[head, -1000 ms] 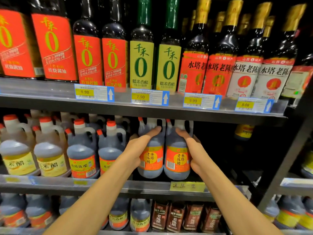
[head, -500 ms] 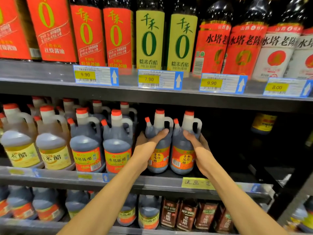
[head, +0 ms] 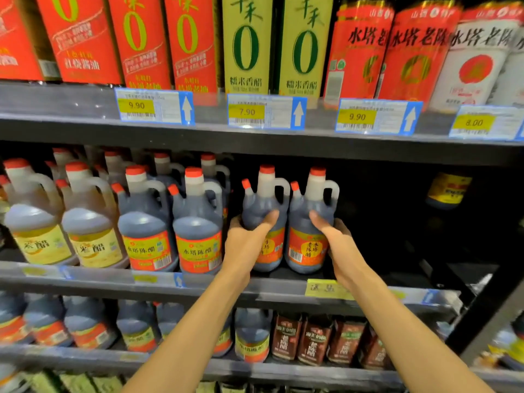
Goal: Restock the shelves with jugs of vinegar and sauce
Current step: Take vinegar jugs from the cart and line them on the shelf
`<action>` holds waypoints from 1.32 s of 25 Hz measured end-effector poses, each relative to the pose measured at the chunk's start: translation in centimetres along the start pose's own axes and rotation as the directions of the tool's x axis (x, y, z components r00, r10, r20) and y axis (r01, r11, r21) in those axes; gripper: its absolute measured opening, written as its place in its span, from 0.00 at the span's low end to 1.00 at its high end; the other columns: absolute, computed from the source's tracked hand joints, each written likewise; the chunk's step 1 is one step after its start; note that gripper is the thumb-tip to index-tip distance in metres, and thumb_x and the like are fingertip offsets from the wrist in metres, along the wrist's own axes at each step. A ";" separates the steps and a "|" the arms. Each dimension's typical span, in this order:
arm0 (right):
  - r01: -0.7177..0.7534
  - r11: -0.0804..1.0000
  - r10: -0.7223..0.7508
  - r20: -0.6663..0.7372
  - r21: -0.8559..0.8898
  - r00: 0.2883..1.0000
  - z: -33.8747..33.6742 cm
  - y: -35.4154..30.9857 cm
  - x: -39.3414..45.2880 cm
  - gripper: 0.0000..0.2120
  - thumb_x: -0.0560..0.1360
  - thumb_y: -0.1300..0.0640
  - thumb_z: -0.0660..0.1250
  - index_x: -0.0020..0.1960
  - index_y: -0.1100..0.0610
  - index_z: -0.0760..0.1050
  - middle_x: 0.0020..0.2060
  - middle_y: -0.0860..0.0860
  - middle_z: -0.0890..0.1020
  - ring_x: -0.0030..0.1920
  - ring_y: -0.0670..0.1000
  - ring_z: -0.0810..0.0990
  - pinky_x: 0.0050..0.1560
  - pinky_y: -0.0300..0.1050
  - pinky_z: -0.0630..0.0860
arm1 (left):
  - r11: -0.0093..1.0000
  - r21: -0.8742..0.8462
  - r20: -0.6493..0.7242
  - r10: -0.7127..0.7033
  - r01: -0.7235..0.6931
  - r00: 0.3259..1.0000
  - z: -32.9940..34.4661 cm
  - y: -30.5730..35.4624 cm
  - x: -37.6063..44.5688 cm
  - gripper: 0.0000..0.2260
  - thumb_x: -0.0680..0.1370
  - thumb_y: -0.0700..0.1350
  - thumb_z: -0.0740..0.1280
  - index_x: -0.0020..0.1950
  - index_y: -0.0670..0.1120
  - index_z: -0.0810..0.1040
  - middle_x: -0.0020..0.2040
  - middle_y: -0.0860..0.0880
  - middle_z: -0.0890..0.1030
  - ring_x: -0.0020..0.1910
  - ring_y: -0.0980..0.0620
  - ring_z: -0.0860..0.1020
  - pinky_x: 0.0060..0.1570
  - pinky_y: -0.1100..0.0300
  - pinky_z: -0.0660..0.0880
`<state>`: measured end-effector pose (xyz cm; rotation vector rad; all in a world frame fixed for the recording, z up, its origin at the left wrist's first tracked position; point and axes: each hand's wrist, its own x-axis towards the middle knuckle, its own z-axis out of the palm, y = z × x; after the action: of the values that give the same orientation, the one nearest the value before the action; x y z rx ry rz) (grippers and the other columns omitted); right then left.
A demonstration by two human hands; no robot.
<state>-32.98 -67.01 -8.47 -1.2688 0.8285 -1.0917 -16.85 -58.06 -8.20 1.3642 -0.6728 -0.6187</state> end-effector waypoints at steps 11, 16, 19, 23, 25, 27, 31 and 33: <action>-0.022 0.998 0.022 -0.012 -0.051 1.000 0.8 0.5 0.3 0.48 0.59 0.30 0.76 0.74 0.48 0.70 0.60 0.48 0.85 0.57 0.52 0.85 0.57 0.54 0.82 | 0.994 0.108 -0.069 -0.004 0.012 0.998 0.4 -0.6 0.3 0.39 0.65 0.66 0.78 0.70 0.49 0.73 0.57 0.54 0.79 0.56 0.48 0.78 0.52 0.53 0.77; -0.075 0.986 0.071 -0.031 -0.149 0.997 1.6 0.3 2.5 0.55 0.60 0.28 0.74 0.79 0.52 0.63 0.68 0.54 0.80 0.64 0.57 0.80 0.67 0.60 0.77 | 0.998 0.054 -0.018 -0.009 0.010 1.000 0.5 -0.5 2.3 0.30 0.68 0.61 0.80 0.64 0.50 0.76 0.60 0.51 0.83 0.60 0.47 0.80 0.59 0.49 0.78; -0.099 0.981 0.087 -0.084 -0.165 0.993 2.3 0.4 4.3 0.46 0.69 0.32 0.74 0.79 0.53 0.64 0.68 0.56 0.79 0.65 0.59 0.79 0.67 0.61 0.76 | 0.998 0.066 -0.040 0.005 -0.003 0.999 1.1 -0.5 3.8 0.24 0.70 0.58 0.79 0.59 0.52 0.75 0.55 0.53 0.83 0.59 0.46 0.81 0.58 0.50 0.77; -0.085 0.985 0.078 -0.048 -0.152 0.996 2.6 0.5 6.0 0.45 0.71 0.34 0.74 0.79 0.55 0.63 0.69 0.56 0.79 0.66 0.58 0.79 0.69 0.60 0.76 | 0.997 0.069 -0.085 -0.019 0.025 0.996 1.9 -0.3 5.5 0.30 0.70 0.57 0.79 0.67 0.47 0.76 0.62 0.48 0.83 0.58 0.46 0.81 0.51 0.57 0.74; -0.071 0.988 0.070 -0.016 -0.138 0.997 2.7 0.5 6.5 0.46 0.71 0.35 0.74 0.79 0.55 0.63 0.69 0.55 0.79 0.66 0.57 0.80 0.69 0.60 0.75 | 0.999 0.043 -0.078 -0.020 0.023 0.997 2.0 -0.5 6.1 0.33 0.69 0.58 0.80 0.69 0.46 0.74 0.64 0.47 0.82 0.61 0.46 0.81 0.52 0.57 0.75; -0.053 0.990 0.054 0.005 -0.127 0.999 2.7 0.5 6.9 0.44 0.71 0.35 0.75 0.79 0.55 0.64 0.68 0.54 0.80 0.65 0.57 0.80 0.69 0.60 0.76 | 0.999 0.052 -0.084 -0.006 0.010 0.996 2.0 -0.6 6.5 0.35 0.69 0.59 0.80 0.70 0.47 0.73 0.65 0.48 0.81 0.61 0.47 0.80 0.55 0.55 0.75; -0.036 0.992 0.038 0.015 -0.122 0.999 3.1 0.6 7.4 0.41 0.72 0.36 0.74 0.78 0.54 0.66 0.66 0.54 0.81 0.64 0.56 0.81 0.68 0.59 0.77 | 0.998 0.055 -0.078 0.021 -0.017 0.997 2.1 -0.5 7.0 0.33 0.69 0.59 0.80 0.69 0.48 0.73 0.65 0.47 0.81 0.61 0.46 0.80 0.62 0.49 0.78; -0.038 0.993 0.040 0.008 -0.116 0.999 3.2 0.6 7.7 0.38 0.73 0.37 0.74 0.76 0.54 0.69 0.65 0.54 0.82 0.63 0.57 0.82 0.67 0.59 0.77 | 0.998 0.063 -0.074 0.028 -0.023 0.997 2.1 -0.5 7.3 0.29 0.70 0.59 0.79 0.65 0.50 0.73 0.65 0.47 0.82 0.62 0.45 0.81 0.64 0.47 0.78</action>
<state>-27.51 -73.32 -7.95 -1.3481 0.9160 -1.0171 -13.56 -64.91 -7.96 1.4273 -0.6530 -0.5275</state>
